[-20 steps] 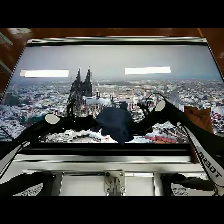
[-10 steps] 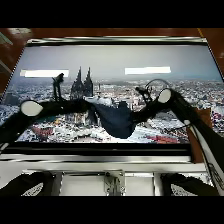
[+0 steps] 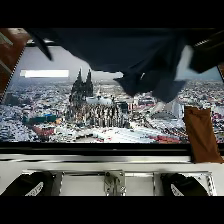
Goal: Fold the shirts.
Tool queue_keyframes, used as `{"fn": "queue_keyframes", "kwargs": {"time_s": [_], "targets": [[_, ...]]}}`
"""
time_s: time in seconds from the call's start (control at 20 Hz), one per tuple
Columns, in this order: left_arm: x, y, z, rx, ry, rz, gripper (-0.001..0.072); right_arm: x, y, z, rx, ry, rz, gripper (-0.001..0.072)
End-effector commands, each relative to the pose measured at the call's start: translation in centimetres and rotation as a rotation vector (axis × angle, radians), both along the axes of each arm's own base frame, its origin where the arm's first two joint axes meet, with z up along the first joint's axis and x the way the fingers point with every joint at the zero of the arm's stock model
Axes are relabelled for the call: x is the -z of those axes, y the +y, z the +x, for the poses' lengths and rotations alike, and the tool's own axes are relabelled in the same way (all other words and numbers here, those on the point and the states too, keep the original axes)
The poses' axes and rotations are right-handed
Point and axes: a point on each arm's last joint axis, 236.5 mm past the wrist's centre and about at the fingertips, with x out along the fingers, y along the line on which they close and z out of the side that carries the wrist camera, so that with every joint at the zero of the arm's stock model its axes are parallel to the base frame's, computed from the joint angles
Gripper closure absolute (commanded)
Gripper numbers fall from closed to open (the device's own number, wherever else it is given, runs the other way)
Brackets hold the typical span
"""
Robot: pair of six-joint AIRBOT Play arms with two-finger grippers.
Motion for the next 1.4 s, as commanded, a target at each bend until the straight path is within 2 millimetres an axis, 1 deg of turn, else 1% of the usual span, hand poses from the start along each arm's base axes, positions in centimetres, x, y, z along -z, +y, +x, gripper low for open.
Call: {"fn": "queue_keyframes", "kwargs": {"time_s": [0.0, 0.05, 0.1, 0.15, 0.2, 0.25, 0.3, 0.4, 0.45, 0.5, 0.55, 0.6, 0.7, 0.75, 0.8, 0.85, 0.9, 1.0, 1.05, 1.1, 1.15, 1.25, 1.3, 1.35], "targets": [[-5.3, 1.8, -5.9, -0.005, -0.153, -0.026, 0.0671, -7.7, -2.1, -5.7, 0.022, -0.218, 0.055, 0.0657], [-4.4, 1.3, -5.9, 0.009, -0.130, 0.006, 0.0671, -7.2, -2.0, -5.8, 0.018, -0.195, 0.049, 0.0657], [-3.2, 0.9, -5.7, 0.021, -0.101, 0.047, 0.0671, -5.7, -1.8, -5.5, 0.012, -0.134, 0.028, 0.0657], [-1.6, 0.5, -5.0, 0.026, -0.055, 0.093, 0.0671, -3.5, -1.6, -5.0, 0.007, -0.051, -0.005, 0.0657], [0.3, 0.4, -3.9, 0.012, 0.004, 0.130, 0.0671, -0.5, -1.5, -4.5, 0.003, 0.064, -0.051, 0.0657], [2.6, 0.7, -2.5, -0.019, 0.078, 0.176, 0.0671, 2.9, -1.2, -4.3, -0.010, 0.196, -0.105, 0.0657], [5.3, 1.4, -0.9, -0.064, 0.160, 0.224, 0.0671, 6.8, -1.2, -4.2, -0.020, 0.358, -0.160, 0.0657], [10.9, 2.8, 1.9, -0.149, 0.306, 0.314, 0.0671, 14.3, -1.1, -4.1, -0.018, 0.665, -0.216, 0.0656], [14.1, 3.5, 3.2, -0.187, 0.377, 0.356, 0.0671, 17.6, -1.0, -3.9, -0.017, 0.779, -0.235, 0.0657], [17.0, 4.0, 4.3, -0.212, 0.441, 0.385, 0.0671, 21.0, -0.7, -3.2, -0.015, 0.864, -0.249, 0.0657], [20.4, 4.3, 5.1, -0.222, 0.508, 0.422, 0.0671, 24.0, -0.5, -2.2, -0.009, 0.914, -0.254, 0.0656], [23.8, 4.4, 5.7, -0.223, 0.577, 0.451, 0.0671, 27.3, -0.1, -0.7, 0.002, 0.948, -0.247, 0.0657], [29.8, 5.0, 7.0, -0.245, 0.711, 0.461, 0.0671, 33.2, 1.2, 2.7, 0.030, 0.965, -0.190, 0.0656], [32.2, 5.5, 7.7, -0.267, 0.773, 0.443, 0.0671, 35.6, 2.1, 4.6, 0.041, 0.964, -0.142, 0.0656], [34.5, 6.2, 8.5, -0.295, 0.832, 0.423, 0.0671, 37.5, 3.0, 6.3, 0.047, 0.964, -0.093, 0.0656], [36.3, 7.0, 9.3, -0.326, 0.884, 0.394, 0.0671, 39.2, 4.1, 8.1, 0.051, 0.966, -0.041, 0.0656], [37.9, 7.7, 10.2, -0.359, 0.936, 0.359, 0.0671, 40.4, 5.0, 9.7, 0.057, 0.962, 0.020, 0.0656], [40.2, 8.6, 11.9, -0.400, 1.001, 0.319, 0.0670, 42.4, 6.5, 12.6, 0.082, 0.949, 0.143, 0.0656], [41.0, 8.5, 12.7, -0.405, 1.014, 0.307, 0.0670, 43.1, 7.0, 13.6, 0.095, 0.948, 0.197, 0.0656], [41.7, 8.1, 13.3, -0.399, 1.028, 0.288, 0.0670, 43.8, 7.5, 14.3, 0.108, 0.954, 0.250, 0.0656], [42.5, 7.5, 13.8, -0.383, 1.053, 0.256, 0.0670, 44.6, 7.9, 14.6, 0.115, 0.975, 0.292, 0.0656], [43.9, 6.4, 14.3, -0.354, 1.111, 0.204, 0.0670, 46.0, 8.8, 14.0, 0.112, 1.044, 0.337, 0.0656], [44.6, 6.1, 14.4, -0.348, 1.132, 0.197, 0.0670, 46.5, 8.9, 13.8, 0.110, 1.061, 0.331, 0.0648], [44.8, 6.1, 14.5, -0.348, 1.138, 0.199, 0.0670, 46.5, 8.8, 13.4, 0.104, 1.073, 0.321, 0.0488]]}}
